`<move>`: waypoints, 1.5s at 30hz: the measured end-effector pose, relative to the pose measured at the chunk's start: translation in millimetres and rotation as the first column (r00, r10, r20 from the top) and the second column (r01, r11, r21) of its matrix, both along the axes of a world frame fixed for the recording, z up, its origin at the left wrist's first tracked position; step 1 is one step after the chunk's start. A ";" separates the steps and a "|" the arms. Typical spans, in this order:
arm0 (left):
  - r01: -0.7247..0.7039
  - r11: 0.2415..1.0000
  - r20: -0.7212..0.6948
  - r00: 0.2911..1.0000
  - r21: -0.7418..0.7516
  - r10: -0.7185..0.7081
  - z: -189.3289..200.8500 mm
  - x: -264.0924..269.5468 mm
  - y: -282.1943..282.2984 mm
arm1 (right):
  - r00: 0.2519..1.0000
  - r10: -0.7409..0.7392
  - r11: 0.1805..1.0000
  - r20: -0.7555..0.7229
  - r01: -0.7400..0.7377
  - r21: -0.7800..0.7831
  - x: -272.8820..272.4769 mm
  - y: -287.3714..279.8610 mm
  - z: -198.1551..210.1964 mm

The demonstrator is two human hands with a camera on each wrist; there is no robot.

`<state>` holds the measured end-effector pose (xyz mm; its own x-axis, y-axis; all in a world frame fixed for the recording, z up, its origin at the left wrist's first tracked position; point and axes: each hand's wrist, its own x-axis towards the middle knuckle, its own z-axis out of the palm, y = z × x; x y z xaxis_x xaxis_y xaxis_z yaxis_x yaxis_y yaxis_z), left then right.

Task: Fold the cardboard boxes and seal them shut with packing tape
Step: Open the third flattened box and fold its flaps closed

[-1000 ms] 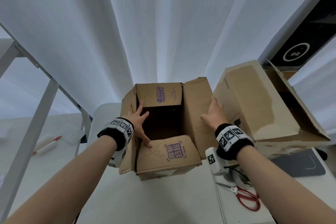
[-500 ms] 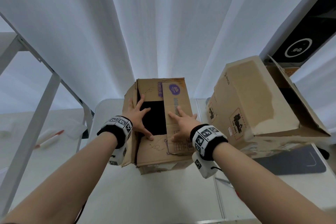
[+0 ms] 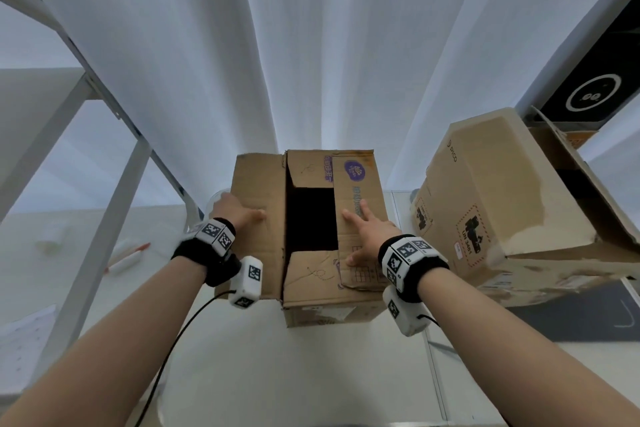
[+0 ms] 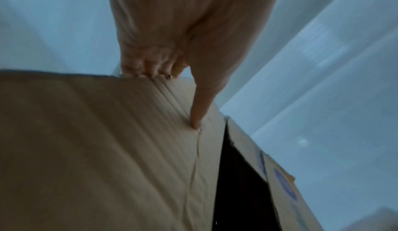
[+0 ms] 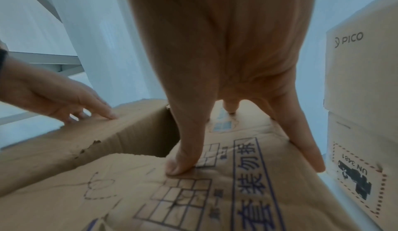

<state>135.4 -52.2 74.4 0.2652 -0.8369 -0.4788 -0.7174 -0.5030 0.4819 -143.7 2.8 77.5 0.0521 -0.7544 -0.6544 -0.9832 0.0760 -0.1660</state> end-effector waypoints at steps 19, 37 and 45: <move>0.657 0.729 0.215 0.697 0.190 -0.684 0.2 -136.0 33.4 | 0.999 -0.019 0.994 0.032 0.022 -0.107 -13.4 1.9 -12.4; 0.654 0.655 0.325 0.569 0.379 -0.756 -4.0 -162.8 25.9 | 0.999 -0.014 1.000 0.047 0.015 -0.018 -7.4 4.3 -11.9; 0.701 0.651 0.282 0.588 0.290 -0.758 11.5 -148.6 28.7 | 0.943 -0.123 0.975 0.311 0.173 -0.139 -22.1 1.1 -26.6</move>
